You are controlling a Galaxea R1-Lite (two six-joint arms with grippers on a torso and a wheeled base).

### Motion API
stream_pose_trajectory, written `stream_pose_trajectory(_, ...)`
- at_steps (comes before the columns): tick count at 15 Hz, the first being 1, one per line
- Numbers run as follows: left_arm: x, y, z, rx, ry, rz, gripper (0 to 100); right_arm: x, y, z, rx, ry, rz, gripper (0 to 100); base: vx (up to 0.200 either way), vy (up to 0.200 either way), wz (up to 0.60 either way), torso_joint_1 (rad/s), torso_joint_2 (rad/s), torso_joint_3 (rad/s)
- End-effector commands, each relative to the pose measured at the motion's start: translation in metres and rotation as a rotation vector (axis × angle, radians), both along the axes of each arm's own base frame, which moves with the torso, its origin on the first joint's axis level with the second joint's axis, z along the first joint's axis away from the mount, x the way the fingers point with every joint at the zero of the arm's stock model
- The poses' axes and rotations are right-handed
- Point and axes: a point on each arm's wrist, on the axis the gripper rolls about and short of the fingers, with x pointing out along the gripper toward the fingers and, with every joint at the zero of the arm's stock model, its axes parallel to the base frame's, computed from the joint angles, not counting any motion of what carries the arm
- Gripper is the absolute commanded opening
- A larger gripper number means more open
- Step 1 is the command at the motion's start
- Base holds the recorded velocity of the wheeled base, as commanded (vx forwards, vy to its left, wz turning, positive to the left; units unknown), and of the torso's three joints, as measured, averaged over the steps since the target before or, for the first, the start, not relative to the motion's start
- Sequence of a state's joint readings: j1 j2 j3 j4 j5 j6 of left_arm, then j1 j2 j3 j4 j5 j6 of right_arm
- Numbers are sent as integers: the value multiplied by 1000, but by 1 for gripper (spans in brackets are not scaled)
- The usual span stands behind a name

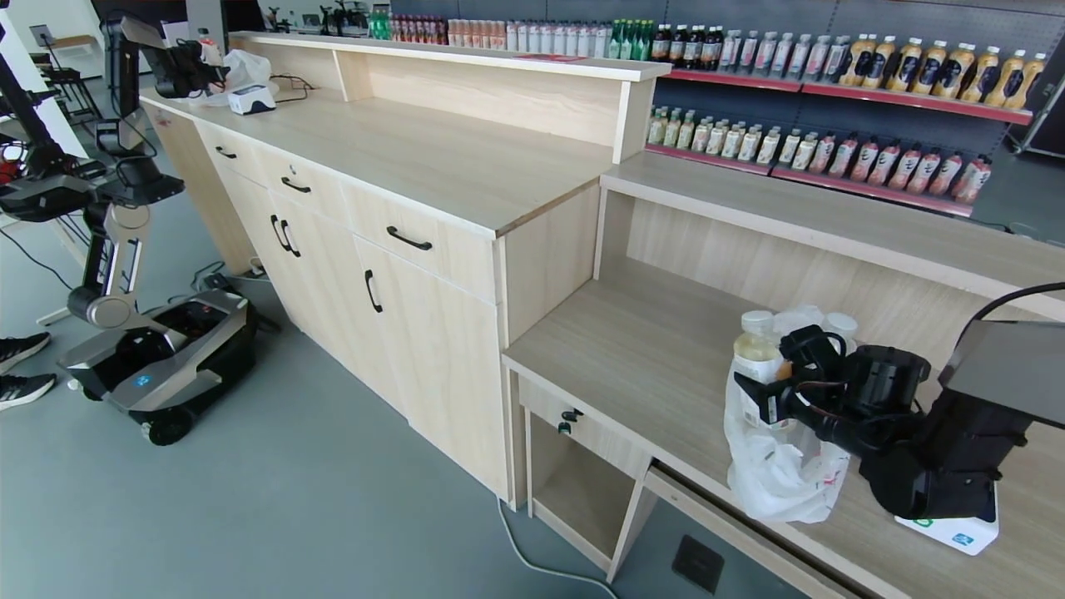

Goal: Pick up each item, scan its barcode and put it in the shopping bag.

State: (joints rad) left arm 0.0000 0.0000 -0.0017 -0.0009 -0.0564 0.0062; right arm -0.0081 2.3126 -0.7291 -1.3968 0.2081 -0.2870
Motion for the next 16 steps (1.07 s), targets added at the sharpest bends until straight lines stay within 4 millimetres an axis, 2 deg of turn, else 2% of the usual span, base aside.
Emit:
stream_pose_trajectory(1,0,0,0,0,1,0,100,2,-3,-4,5,6,-8,0,0,0,0,0,0,0)
stream_pose_trajectory(4,0,0,0,0,1,0,100,3,-12,-8,25,-9,17,0,0,0,0,0,0,0)
stream_pose_trajectory(10,0,0,0,0,1,0,100,11,-27,-28,57,-14,148,0,0,0,0,0,0,0)
stream_pose_trajectory(16,0,0,0,0,3,0,100,21,-25,-35,84,-56,282,0,0,0,0,0,0,0)
